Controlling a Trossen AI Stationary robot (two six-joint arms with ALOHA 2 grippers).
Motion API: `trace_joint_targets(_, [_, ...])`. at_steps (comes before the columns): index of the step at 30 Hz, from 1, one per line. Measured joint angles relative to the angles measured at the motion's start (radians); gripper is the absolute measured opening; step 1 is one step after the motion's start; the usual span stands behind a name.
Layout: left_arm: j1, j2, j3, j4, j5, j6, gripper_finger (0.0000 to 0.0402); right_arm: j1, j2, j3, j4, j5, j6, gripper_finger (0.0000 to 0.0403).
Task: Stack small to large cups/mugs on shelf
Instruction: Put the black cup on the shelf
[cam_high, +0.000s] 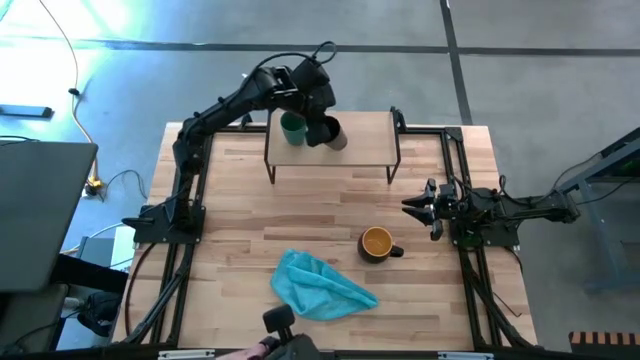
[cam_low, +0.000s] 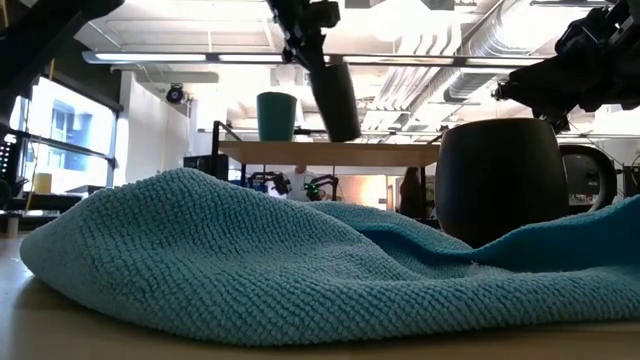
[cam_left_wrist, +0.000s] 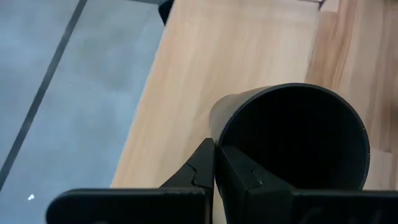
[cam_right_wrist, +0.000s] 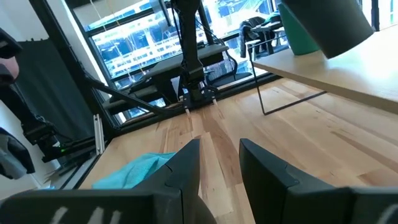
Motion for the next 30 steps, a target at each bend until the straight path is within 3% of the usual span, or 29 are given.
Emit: trace_joint_targets(30, [0.048, 0.000, 0.005, -0.029, -0.011, -0.007, 0.0000, 0.000, 0.000, 0.000, -0.003, 0.000, -0.010, 0.0103])
